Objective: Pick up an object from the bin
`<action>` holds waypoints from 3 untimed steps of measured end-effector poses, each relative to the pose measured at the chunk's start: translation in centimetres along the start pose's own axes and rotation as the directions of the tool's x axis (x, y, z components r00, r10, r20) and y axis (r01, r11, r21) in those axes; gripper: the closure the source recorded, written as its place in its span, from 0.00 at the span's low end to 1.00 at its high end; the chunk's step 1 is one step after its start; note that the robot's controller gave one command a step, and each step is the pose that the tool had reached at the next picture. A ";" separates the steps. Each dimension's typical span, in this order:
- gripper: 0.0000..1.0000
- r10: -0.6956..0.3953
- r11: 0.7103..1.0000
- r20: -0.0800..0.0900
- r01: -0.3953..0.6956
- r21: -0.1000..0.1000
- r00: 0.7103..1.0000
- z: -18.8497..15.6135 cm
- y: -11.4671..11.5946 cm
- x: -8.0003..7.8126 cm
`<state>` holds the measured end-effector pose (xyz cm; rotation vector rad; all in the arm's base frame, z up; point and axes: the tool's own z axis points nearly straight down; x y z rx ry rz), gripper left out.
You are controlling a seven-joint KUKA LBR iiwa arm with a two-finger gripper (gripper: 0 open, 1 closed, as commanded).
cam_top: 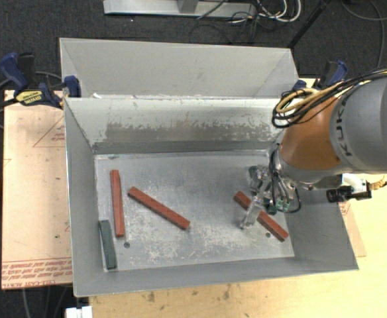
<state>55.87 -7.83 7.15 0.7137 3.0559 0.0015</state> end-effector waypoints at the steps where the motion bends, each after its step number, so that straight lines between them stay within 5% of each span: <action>1: 1.00 -0.001 1.000 0.000 0.001 0.000 1.000 0.0 0.0 0.0; 3: 1.00 -0.005 1.000 0.001 0.005 -0.001 1.000 -5.0 0.2 -0.2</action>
Offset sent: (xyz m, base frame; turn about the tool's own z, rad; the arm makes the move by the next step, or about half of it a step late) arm 0.0000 0.0000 0.0000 0.0000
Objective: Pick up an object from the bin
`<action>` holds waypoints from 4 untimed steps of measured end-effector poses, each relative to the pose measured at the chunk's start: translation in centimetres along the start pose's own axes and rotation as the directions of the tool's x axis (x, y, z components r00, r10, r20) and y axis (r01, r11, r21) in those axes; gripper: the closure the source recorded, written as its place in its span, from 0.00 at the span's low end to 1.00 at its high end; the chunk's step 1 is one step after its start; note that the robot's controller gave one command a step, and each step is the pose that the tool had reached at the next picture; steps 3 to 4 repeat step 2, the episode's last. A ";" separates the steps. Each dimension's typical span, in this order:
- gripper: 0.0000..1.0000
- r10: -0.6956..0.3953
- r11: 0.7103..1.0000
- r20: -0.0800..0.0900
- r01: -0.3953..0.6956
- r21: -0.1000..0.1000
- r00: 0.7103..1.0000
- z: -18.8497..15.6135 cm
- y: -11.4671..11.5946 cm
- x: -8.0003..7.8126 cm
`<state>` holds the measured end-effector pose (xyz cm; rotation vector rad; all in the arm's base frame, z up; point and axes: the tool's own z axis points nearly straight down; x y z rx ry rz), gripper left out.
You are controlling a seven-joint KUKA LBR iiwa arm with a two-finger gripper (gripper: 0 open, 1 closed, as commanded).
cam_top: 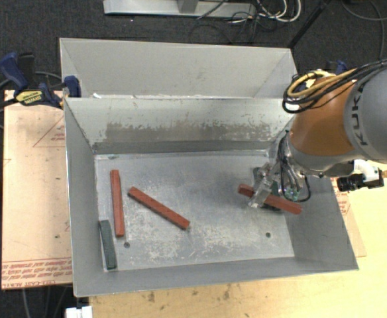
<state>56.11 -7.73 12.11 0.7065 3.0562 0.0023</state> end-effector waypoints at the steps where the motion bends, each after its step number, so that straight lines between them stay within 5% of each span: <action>1: 1.00 -0.002 1.000 -0.002 0.002 0.001 1.000 -0.9 0.1 -0.1; 4: 1.00 -0.004 1.000 0.000 0.004 0.000 1.000 -3.3 0.2 -0.1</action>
Offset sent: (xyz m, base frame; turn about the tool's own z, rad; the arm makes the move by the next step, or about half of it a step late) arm 0.0001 0.0001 0.0092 0.0000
